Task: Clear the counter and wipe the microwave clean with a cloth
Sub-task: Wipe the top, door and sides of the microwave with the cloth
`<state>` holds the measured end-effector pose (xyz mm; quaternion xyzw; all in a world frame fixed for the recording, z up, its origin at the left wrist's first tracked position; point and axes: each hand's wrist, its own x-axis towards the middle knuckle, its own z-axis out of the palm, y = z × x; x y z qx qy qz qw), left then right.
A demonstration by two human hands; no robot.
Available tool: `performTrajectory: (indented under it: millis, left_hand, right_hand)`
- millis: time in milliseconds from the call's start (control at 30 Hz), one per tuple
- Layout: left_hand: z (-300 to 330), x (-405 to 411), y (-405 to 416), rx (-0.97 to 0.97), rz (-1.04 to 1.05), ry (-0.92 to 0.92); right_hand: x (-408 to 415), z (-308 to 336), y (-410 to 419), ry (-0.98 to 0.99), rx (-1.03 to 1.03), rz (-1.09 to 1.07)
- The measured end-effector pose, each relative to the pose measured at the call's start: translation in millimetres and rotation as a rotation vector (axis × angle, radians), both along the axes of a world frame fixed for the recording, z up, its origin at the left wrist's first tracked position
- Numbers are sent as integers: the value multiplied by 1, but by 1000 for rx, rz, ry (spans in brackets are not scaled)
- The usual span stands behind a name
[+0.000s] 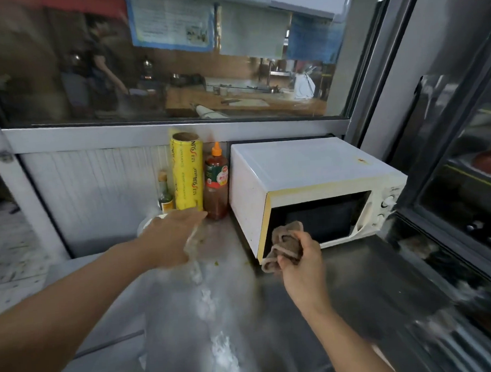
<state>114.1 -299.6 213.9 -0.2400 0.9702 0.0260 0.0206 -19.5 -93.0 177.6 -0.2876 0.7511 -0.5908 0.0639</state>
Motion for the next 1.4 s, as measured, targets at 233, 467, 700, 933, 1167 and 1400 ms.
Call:
performTrajectory:
  millis: [233, 467, 700, 933, 1167, 1400]
  left_hand:
    - [4, 67, 5, -18, 92, -86]
    - [2, 96, -30, 58, 53, -37]
    - [-8, 113, -120, 106, -140, 10]
    - [-11, 115, -200, 141, -357, -11]
    - [-21, 76, -204, 123, -551, 24]
    - [-34, 17, -201, 94, -650, -18]
  right_hand:
    - [21, 8, -3, 9, 14, 50]
    - [38, 7, -32, -35, -4, 10]
    - [81, -2, -106, -78, 14, -164]
    - [148, -6, -155, -181, 25, -367]
    - [175, -16, -141, -190, 141, -522]
    - [156, -44, -128, -262, 119, -673]
